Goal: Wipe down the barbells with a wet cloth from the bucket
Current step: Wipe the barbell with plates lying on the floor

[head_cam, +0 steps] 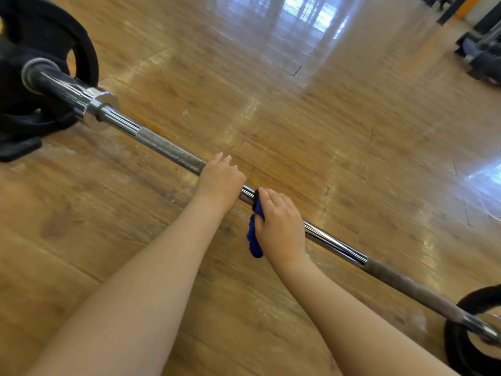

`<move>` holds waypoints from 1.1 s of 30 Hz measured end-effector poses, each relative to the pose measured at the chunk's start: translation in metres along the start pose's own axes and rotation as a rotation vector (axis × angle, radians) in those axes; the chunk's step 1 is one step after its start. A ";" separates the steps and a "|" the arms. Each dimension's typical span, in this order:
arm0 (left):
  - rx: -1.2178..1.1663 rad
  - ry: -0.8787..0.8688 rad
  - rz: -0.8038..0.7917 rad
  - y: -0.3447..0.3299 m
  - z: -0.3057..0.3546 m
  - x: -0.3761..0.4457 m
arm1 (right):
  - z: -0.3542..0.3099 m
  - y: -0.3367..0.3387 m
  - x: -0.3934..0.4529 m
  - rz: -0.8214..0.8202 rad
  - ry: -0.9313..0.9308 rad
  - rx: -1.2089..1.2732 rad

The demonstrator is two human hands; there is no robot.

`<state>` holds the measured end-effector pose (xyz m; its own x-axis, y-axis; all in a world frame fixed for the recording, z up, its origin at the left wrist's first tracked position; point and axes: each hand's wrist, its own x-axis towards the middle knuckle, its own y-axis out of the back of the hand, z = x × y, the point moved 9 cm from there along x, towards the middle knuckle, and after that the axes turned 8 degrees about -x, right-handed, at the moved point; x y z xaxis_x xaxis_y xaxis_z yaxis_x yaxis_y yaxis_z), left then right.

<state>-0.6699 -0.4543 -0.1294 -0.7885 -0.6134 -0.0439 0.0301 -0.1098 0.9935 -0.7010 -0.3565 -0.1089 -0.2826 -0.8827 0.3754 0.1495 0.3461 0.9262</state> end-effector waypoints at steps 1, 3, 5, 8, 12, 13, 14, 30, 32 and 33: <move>-0.002 0.000 -0.027 -0.002 0.000 0.001 | 0.010 0.004 -0.008 0.003 -0.010 -0.010; -0.006 0.008 -0.036 -0.002 -0.001 0.000 | 0.030 0.012 -0.024 0.004 -0.051 -0.036; 0.004 0.014 -0.002 0.001 0.000 -0.003 | 0.041 0.015 -0.034 -0.011 -0.084 -0.051; 0.005 0.026 0.047 0.004 0.000 -0.007 | 0.040 0.011 -0.028 -0.026 -0.114 -0.034; 0.001 0.030 0.075 0.004 0.000 -0.006 | -0.001 0.000 0.007 -0.023 -0.039 0.021; 0.003 0.030 0.075 0.003 0.000 -0.007 | -0.012 -0.002 0.014 -0.023 -0.023 0.042; 0.008 0.029 0.074 0.003 0.000 -0.007 | -0.020 -0.005 0.019 -0.025 -0.015 0.061; -0.023 0.057 0.074 0.006 0.001 -0.008 | 0.053 0.011 -0.036 -0.016 -0.180 0.002; -0.034 0.059 0.118 0.006 0.000 -0.011 | 0.032 0.007 -0.019 0.003 -0.108 0.021; -0.037 0.062 0.128 0.005 0.000 -0.011 | 0.020 0.003 -0.011 0.011 -0.074 0.026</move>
<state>-0.6611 -0.4476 -0.1242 -0.7374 -0.6712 0.0757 0.1515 -0.0551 0.9869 -0.7167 -0.3393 -0.1092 -0.3505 -0.8531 0.3865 0.1290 0.3648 0.9221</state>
